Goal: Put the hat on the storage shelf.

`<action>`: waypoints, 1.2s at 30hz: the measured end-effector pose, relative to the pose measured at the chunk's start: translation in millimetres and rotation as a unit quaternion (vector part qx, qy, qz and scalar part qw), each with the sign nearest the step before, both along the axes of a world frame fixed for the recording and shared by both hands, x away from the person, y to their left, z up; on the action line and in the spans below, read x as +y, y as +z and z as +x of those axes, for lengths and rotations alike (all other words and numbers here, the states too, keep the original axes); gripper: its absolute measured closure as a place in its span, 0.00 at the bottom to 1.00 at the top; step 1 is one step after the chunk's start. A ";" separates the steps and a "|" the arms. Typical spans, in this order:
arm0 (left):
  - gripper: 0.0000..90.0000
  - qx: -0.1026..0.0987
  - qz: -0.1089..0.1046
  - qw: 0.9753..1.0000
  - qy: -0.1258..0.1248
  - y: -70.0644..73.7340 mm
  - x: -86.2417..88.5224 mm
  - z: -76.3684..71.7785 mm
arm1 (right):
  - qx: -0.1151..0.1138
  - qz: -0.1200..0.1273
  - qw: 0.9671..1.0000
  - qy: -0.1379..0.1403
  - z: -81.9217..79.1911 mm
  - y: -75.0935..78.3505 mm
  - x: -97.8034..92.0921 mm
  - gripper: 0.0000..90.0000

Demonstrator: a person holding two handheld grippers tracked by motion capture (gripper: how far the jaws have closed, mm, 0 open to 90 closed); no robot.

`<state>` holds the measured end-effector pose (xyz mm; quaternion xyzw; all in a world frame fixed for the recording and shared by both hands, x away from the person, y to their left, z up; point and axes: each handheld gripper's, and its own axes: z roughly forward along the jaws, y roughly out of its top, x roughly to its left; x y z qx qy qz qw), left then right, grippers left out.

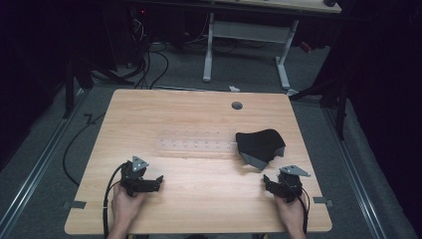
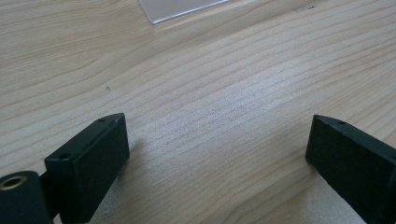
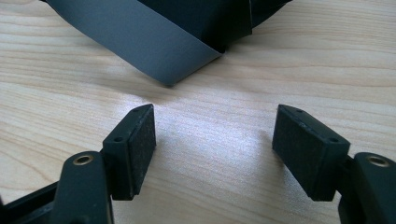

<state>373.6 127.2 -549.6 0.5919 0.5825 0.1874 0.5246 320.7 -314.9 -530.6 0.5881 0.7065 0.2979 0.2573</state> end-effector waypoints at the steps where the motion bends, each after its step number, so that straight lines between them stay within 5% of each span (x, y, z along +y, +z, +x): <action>1: 0.07 0.000 0.000 1.000 0.000 0.0 0.0 0.0 | 0.001 -0.001 1.000 0.001 0.0 0.1 0.0 0.34; 12: 0.08 -0.001 -0.001 1.000 0.002 0.1 0.0 0.4 | 0.004 -0.004 1.000 0.019 1.5 0.5 -1.8 0.31; 19: 0.08 -0.001 0.000 1.000 0.002 0.2 0.1 0.4 | 0.008 0.005 1.000 0.017 -3.2 2.6 -5.2 0.39; 36: 0.09 -0.002 -0.001 1.000 0.003 0.3 0.1 0.4 | -0.031 0.034 0.999 -0.001 -19.1 18.1 -16.3 0.46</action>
